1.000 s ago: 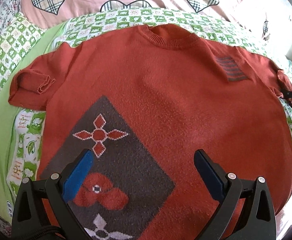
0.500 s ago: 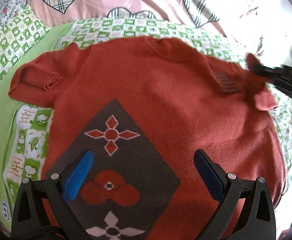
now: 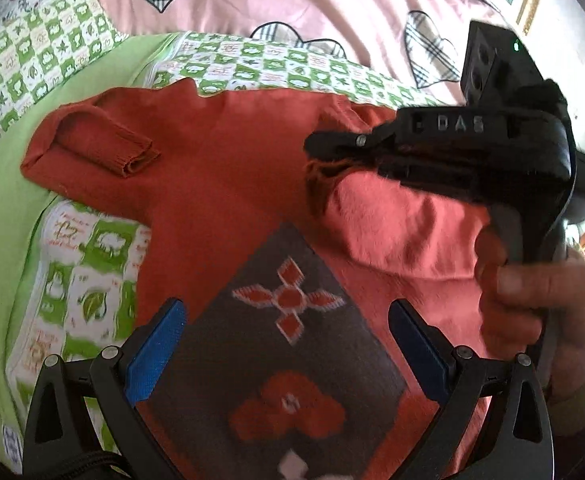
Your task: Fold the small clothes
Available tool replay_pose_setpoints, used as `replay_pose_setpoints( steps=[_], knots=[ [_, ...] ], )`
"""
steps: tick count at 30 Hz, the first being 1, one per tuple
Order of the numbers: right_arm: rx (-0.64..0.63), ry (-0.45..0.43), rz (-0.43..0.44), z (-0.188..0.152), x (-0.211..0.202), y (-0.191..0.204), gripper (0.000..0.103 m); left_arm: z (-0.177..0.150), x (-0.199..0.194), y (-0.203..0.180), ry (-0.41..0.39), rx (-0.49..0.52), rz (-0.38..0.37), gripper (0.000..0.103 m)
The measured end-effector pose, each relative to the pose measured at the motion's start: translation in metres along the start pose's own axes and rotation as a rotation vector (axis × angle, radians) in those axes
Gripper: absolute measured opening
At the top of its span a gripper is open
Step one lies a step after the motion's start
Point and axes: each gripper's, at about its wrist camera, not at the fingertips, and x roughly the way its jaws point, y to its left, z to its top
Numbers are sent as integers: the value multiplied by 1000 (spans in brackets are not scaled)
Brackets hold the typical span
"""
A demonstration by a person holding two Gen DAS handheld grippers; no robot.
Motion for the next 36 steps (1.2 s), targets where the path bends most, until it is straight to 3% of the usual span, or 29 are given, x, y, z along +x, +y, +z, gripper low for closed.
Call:
replay_pose_setpoints(
  steps=[4, 6, 8, 14, 15, 17, 18, 19, 21, 26, 29, 32, 36],
  knots=[
    [72, 37, -8, 2, 15, -15, 20, 21, 30, 11, 35, -28, -9, 101],
    [85, 20, 5, 0, 8, -17, 47, 29, 44, 14, 51, -32, -13, 101],
    [84, -18, 11, -3, -10, -20, 56, 37, 58, 16, 68, -36, -4, 101],
    [130, -150, -35, -35, -96, -40, 56, 59, 83, 15, 67, -57, -24, 99],
    [142, -172, -58, -42, -110, -44, 56, 63, 85, 16, 56, -66, -39, 93],
    [171, -218, -109, -56, -137, -54, 56, 68, 89, 15, 41, -59, -68, 61],
    [186, -241, -135, -62, -150, -60, 56, 69, 91, 12, 44, -45, -80, 26],
    [202, -270, -171, -69, -166, -67, 56, 70, 94, 8, 51, -26, -94, 0],
    [225, -306, -222, -77, -186, -75, 56, 69, 90, 1, 32, 5, -85, 2],
    [252, -370, -386, -89, -240, -102, 57, 72, 45, 5, -116, 63, -14, 2],
    [277, -401, -444, -83, -260, -125, 57, 73, 58, 22, -59, 39, 42, 2],
    [291, -395, -477, -64, -258, -146, 57, 71, 58, 31, -72, -5, 60, 2],
    [267, -314, -510, -31, -231, -168, 57, 71, 62, 29, -66, -12, 75, 2]
  ],
)
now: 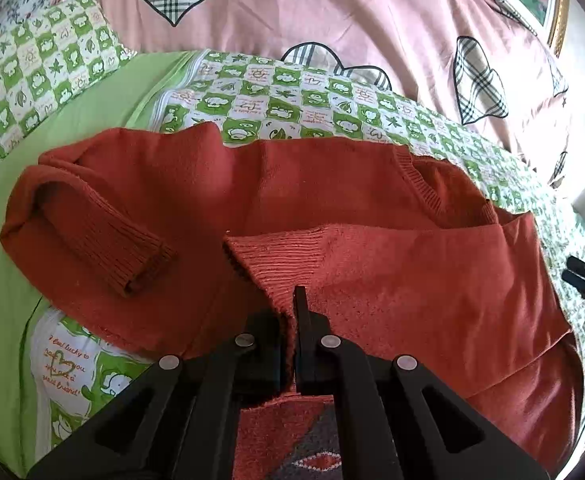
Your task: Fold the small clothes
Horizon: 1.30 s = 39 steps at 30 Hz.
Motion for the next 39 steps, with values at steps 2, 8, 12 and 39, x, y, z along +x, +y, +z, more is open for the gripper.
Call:
replay_pose_setpoints(
  steps=[2, 8, 12, 39],
  knots=[
    [-6, 39, -16, 6, 26, 5, 57, -1, 3, -2, 15, 9, 3, 2],
    [-28, 92, -3, 8, 58, -2, 11, -2, 5, -12, 36, 39, -4, 2],
    [-17, -45, -15, 14, 12, -16, 11, 0, 2, -32, 26, 72, -83, 2],
    [-124, -10, 83, -79, -38, 57, 58, -18, -50, 45, 4, -63, 5, 62]
  ],
)
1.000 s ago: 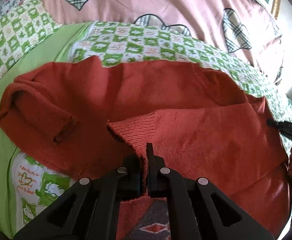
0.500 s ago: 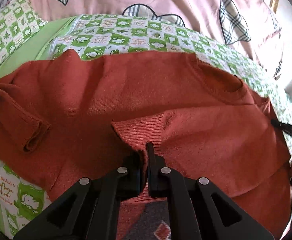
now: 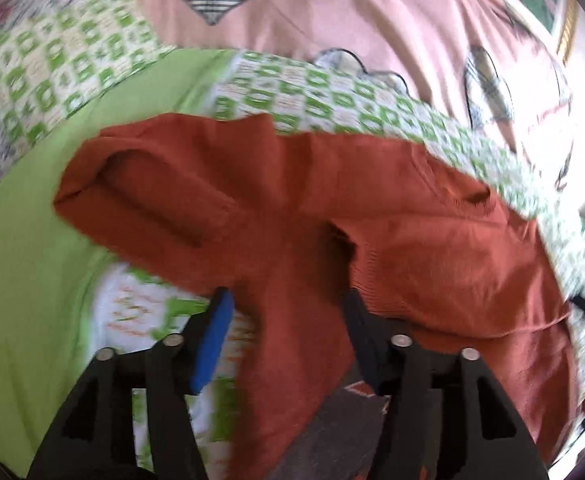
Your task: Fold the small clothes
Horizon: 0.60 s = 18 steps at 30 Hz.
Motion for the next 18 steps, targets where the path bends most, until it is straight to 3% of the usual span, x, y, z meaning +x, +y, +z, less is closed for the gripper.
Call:
replay_pose_setpoints(
  steps=[5, 12, 14, 15, 16, 18],
  knots=[
    [-5, 78, 71, -28, 18, 30, 58, 32, 4, 41, 10, -151, -38, 69],
    [-37, 132, 107, -45, 27, 56, 58, 75, 62, 78, 89, -296, 20, 70],
    [-35, 140, 107, -46, 27, 56, 58, 79, 77, 87, 105, -309, 35, 55],
    [-36, 142, 107, -46, 26, 56, 58, 80, 84, 88, 109, -295, 83, 25],
    [-39, 140, 103, -47, 24, 56, 58, 81, 87, 86, 103, -264, 130, 15],
    [-43, 132, 101, -48, 20, 56, 58, 82, 80, 81, 76, -247, 124, 9]
  ],
)
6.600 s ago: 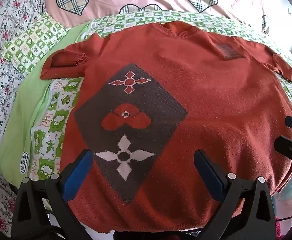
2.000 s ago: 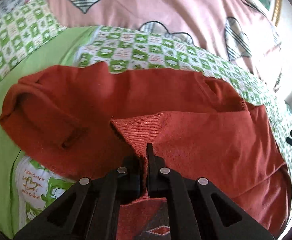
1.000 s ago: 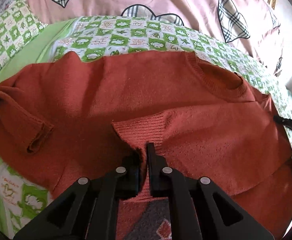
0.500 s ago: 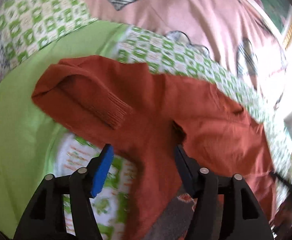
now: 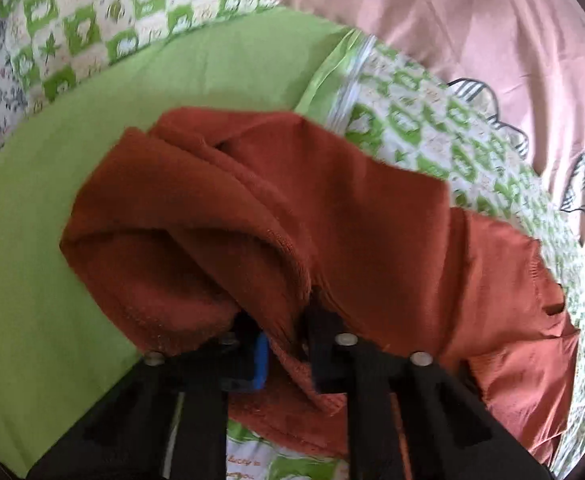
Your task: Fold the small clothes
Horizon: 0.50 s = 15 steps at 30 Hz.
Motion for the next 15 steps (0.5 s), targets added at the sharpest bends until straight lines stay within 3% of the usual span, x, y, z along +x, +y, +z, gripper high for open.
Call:
replay_pose_setpoints(
  steps=[5, 10, 15],
  knots=[
    [16, -34, -8, 0, -12, -9, 58, -14, -44, -33, -93, 59, -79, 7],
    [45, -74, -16, 1, -23, -18, 58, -44, -93, -106, -162, 153, -274, 7],
    [62, -111, -33, 1, -39, -28, 58, -72, -114, -180, -177, 221, -460, 7]
  ],
)
